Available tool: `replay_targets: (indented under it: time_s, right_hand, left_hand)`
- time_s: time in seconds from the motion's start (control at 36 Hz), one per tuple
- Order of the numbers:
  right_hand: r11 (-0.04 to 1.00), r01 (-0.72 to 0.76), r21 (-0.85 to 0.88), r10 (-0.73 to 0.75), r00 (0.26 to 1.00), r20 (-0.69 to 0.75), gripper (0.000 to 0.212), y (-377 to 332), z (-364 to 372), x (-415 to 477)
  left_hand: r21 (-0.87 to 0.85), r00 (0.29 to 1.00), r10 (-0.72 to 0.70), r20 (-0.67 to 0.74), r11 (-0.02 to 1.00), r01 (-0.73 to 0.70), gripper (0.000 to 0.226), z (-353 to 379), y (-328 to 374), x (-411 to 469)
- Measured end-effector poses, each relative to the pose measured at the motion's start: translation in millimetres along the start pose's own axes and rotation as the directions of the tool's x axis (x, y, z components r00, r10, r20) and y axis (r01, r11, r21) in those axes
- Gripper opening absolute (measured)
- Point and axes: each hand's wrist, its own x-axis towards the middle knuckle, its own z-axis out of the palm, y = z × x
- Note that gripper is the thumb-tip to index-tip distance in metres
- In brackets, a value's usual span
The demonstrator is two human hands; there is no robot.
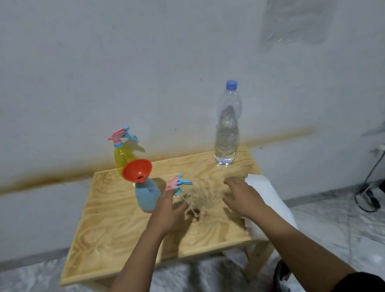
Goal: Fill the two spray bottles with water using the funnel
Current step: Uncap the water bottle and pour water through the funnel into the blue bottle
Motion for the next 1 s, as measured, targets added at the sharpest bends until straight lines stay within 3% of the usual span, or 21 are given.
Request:
replay_targets:
  time_s: [0.22,0.42,0.58,0.67,0.89,1.0]
  right_hand:
    - [0.988,-0.151,0.031,0.152,0.988,-0.035,0.055,44,-28,42]
    - [0.953,-0.231,0.195,0.249,0.966,-0.074,0.07,58,-45,115]
    - [0.836,-0.119,0.535,0.236,0.959,-0.156,0.075,57,-52,171]
    - [0.76,-0.104,0.642,0.268,0.95,-0.163,0.093,55,-51,194]
    - [0.76,-0.077,0.645,0.289,0.929,-0.23,0.09,53,-40,207]
    - [0.774,-0.054,0.631,0.294,0.913,-0.282,0.078,49,-39,196]
  left_hand:
    - [-0.027,0.99,0.143,0.018,0.989,-0.143,0.073,16,83,89]
    - [-0.177,0.952,0.305,-0.012,0.937,-0.303,0.075,15,152,175]
    - [-0.323,0.953,0.301,-0.018,0.901,-0.291,0.093,23,176,230]
    - [-0.359,0.951,0.31,0.01,0.889,-0.286,0.094,31,177,242]
    - [-0.4,0.94,0.34,-0.033,0.857,-0.324,0.086,38,167,247]
    - [-0.408,0.928,0.37,-0.031,0.843,-0.35,0.086,36,161,237]
